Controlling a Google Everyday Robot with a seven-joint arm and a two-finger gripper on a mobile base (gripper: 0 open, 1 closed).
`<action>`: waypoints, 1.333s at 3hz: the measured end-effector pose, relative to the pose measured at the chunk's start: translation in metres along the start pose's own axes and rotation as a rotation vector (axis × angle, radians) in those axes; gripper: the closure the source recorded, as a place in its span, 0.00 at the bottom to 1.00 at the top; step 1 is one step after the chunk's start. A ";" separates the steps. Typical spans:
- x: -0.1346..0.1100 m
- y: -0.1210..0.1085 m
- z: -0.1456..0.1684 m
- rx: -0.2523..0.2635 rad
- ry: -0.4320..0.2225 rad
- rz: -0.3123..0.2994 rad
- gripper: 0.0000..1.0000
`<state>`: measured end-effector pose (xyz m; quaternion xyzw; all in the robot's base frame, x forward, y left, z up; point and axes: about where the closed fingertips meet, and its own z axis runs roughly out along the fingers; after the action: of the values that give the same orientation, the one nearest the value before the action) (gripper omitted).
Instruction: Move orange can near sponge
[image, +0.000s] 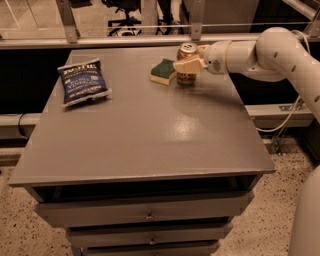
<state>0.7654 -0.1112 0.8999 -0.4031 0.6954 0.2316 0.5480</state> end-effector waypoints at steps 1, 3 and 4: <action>0.007 0.004 0.016 -0.015 0.002 0.030 0.61; 0.004 0.005 0.019 -0.021 0.001 0.037 0.07; 0.009 0.016 0.025 -0.049 -0.022 0.067 0.00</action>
Offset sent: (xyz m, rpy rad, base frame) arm 0.0122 0.0282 -0.0225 0.0440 0.0594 0.0160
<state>0.7661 -0.0860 0.8820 -0.3905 0.6965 0.2713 0.5374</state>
